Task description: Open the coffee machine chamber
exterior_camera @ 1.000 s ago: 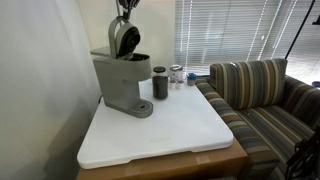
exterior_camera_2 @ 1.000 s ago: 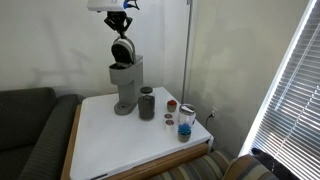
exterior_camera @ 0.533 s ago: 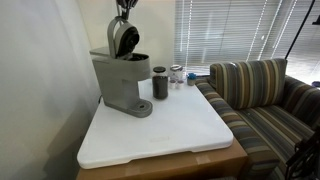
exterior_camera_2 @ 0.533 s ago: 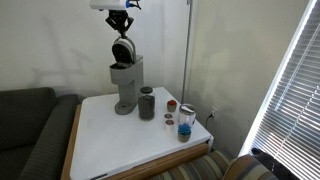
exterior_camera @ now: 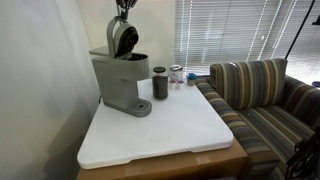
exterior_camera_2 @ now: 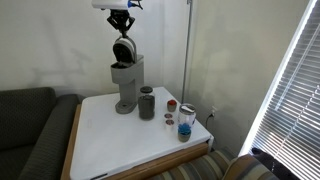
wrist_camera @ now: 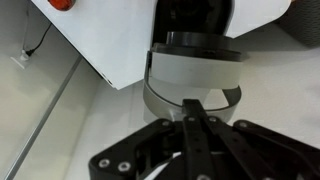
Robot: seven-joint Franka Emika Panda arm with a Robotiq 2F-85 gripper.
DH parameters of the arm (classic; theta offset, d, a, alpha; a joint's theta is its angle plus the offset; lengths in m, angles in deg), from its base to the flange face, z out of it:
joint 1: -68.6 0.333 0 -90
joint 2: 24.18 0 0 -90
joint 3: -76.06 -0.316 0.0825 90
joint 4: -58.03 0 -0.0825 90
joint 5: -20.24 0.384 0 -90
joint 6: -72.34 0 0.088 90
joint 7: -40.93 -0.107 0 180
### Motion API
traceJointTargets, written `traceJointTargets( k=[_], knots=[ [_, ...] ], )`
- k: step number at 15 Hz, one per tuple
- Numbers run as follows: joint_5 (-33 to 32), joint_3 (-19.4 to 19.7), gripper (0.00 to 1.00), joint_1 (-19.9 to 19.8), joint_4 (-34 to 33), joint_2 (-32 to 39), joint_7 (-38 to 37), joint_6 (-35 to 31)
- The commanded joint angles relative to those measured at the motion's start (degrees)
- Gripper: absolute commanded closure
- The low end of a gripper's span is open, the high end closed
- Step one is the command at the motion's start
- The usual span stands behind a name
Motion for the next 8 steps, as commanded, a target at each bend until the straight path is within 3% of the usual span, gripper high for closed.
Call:
traceJointTargets(
  k=[1,8],
  knots=[
    [-0.09,0.56,1.0,-0.68,1.23,0.72,-0.57,0.22],
    [-1.33,1.82,1.0,-0.42,9.83,-5.69,-4.01,0.22]
  ],
)
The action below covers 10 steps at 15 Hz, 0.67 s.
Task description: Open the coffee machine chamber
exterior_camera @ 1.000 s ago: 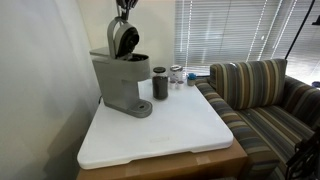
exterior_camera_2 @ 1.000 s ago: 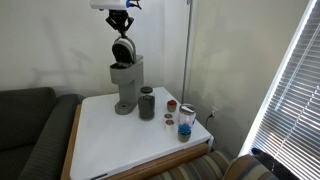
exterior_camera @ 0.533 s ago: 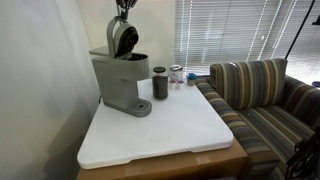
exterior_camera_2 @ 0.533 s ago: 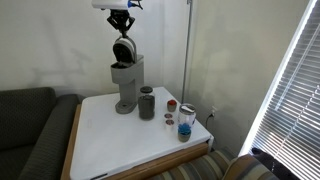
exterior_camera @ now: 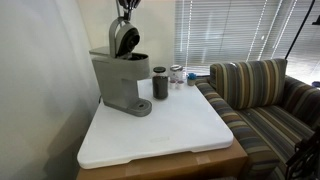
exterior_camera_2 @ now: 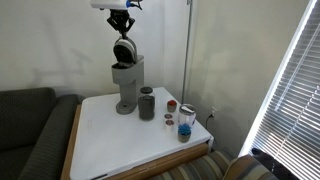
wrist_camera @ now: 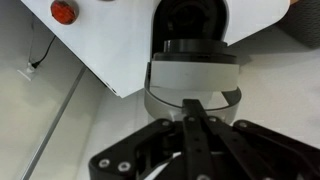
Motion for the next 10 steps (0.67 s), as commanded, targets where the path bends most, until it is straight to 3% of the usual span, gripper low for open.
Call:
traceJointTargets(
  k=[1,10],
  knots=[
    [-1.35,1.33,1.0,-0.3,8.47,-4.68,-1.81,-0.41],
    [-4.25,2.44,1.0,-0.06,23.25,-13.87,-5.14,0.49]
  ],
)
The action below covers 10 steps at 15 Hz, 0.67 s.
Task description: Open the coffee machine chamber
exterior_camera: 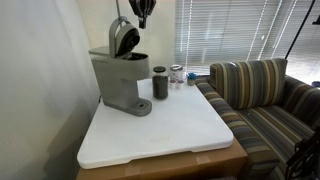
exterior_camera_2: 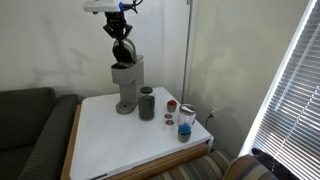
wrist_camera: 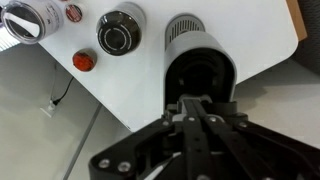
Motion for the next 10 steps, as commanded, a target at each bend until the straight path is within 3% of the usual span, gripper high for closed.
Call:
traceJointTargets(
  k=[1,3,4,5,10],
  knots=[
    [-0.85,1.12,1.0,0.27,8.83,-6.23,-0.26,0.97],
    [-0.9,0.89,1.0,0.06,11.72,-8.6,0.89,2.47],
    [-0.97,0.86,0.93,-0.03,13.18,-9.88,1.18,3.32],
    [-0.93,0.8,0.73,-0.11,14.43,-11.1,1.31,4.15],
    [-0.52,0.68,0.39,-0.52,19.76,-16.51,1.28,7.38]
  ],
)
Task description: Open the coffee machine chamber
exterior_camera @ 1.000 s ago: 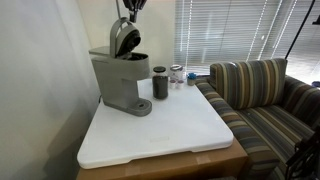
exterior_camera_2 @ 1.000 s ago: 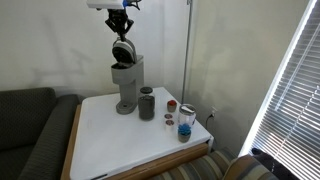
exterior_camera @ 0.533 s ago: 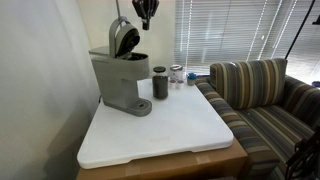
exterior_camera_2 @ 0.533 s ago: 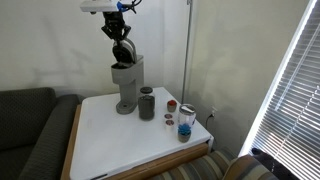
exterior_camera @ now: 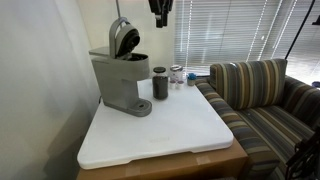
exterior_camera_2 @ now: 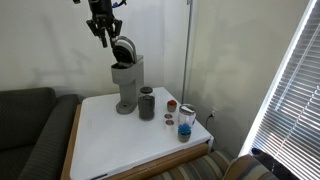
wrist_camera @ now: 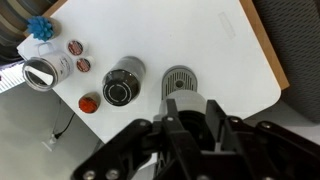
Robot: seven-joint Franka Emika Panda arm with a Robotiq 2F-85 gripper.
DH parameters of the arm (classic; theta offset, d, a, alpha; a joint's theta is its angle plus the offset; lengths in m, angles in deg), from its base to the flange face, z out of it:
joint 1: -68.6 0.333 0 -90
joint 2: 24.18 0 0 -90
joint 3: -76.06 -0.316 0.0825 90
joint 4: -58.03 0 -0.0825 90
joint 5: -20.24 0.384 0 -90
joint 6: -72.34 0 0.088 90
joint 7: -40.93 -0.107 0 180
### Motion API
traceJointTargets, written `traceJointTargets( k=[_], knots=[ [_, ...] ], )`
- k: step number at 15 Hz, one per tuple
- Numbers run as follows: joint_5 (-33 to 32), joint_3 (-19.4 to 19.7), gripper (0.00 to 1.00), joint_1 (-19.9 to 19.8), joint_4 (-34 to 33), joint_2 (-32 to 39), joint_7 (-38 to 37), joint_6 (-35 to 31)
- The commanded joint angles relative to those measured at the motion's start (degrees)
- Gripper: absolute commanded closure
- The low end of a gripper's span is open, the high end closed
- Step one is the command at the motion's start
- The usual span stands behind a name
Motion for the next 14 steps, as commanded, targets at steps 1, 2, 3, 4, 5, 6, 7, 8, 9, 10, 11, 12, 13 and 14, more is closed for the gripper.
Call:
traceJointTargets(
  k=[1,2,3,4,5,6,7,8,9,10,11,12,13,14],
  knots=[
    [0.15,0.21,0.33,-0.55,6.19,-5.62,1.34,2.62],
    [0.42,0.11,0.25,-0.69,6.8,-6.41,1.76,3.52],
    [0.69,0.0,0.19,-0.78,7.53,-7.15,2.18,4.12],
    [0.69,-0.05,0.11,-0.78,8.17,-7.83,2.55,4.83],
    [0.73,-0.04,0.05,-0.79,8.69,-8.46,2.71,5.32],
    [0.77,-0.07,0.01,-0.8,8.96,-8.81,3.09,5.93],
    [0.84,-0.1,0.0,-0.84,9.38,-9.34,3.55,6.4],
    [0.9,-0.12,0.0,-0.89,9.68,-9.68,4.04,6.89],
    [1.08,-0.16,0.0,-0.98,9.83,-9.96,4.74,7.42],
    [1.59,-0.21,0.0,-1.14,10.01,-10.24,5.5,7.79],
    [2.31,-0.26,0.0,-1.3,10.16,-10.49,6.07,8.19],
    [0.69,-0.13,0.0,-0.26,7.65,-8.34,3.55,7.54],
    [0.8,-0.14,0.0,-0.27,7.59,-8.36,3.66,7.68],
    [0.8,-0.16,0.0,-0.23,7.55,-8.32,3.61,7.66]
  ],
)
